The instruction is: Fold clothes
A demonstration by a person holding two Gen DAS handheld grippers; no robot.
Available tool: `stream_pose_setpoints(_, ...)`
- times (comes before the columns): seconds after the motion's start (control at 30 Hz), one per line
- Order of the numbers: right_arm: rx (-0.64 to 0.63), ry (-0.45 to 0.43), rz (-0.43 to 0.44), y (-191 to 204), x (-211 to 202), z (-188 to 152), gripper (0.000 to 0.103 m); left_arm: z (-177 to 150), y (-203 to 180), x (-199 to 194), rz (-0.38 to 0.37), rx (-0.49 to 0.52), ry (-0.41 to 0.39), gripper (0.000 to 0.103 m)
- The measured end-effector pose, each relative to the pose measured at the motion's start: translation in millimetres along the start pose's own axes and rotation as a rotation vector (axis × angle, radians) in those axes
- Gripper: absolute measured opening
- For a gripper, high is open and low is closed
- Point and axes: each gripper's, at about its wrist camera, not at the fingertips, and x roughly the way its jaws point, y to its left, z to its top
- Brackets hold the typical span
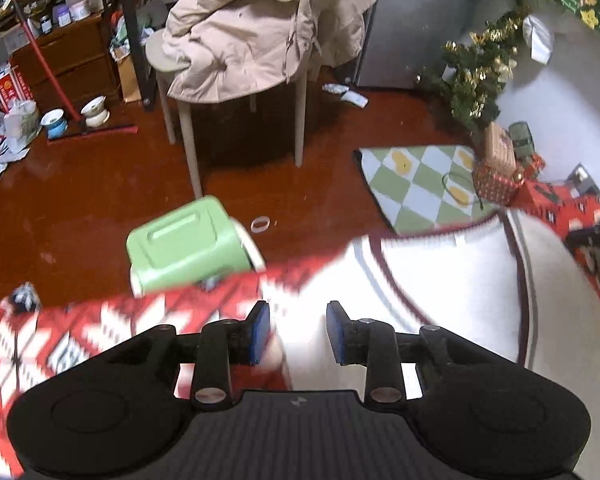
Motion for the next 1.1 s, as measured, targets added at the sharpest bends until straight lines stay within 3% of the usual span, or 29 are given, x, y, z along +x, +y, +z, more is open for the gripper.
stream_pose_setpoints(0.13,0.044,-0.06,-0.001,-1,9,-6,0.028,-22,0,-6,0.004,-0.038,0.016,0.031)
stream_pose_setpoints(0.33,-0.056,-0.041,-0.022,19,27,-4,0.029,-34,-3,-10,0.017,-0.072,0.012,0.031)
stream_pose_setpoints(0.4,-0.101,-0.035,-0.036,31,30,-4,0.026,-36,-3,-11,0.021,-0.069,0.016,0.031)
stream_pose_setpoints(0.43,-0.122,-0.038,-0.049,37,30,-4,0.02,-36,-3,-11,0.023,-0.067,0.018,0.031)
stream_pose_setpoints(0.47,-0.143,-0.04,-0.062,42,29,-5,0.007,-37,-3,-11,0.025,-0.065,0.02,0.031)
stream_pose_setpoints(0.63,-0.23,-0.092,-0.173,53,20,-1,0.004,-35,0,-14,0.023,-0.062,0.008,0.031)
stream_pose_setpoints(0.8,-0.281,-0.05,-0.189,52,33,-1,0.005,-29,4,-8,0.035,-0.05,0.011,0.03)
stream_pose_setpoints(0.9,-0.202,-0.064,-0.146,46,26,6,0.014,-22,9,-4,0.018,-0.052,0.004,0.03)
stream_pose_setpoints(1.1,-0.082,-0.11,-0.087,29,-8,1,0.014,-8,13,16,-0.018,-0.049,0.024,0.027)
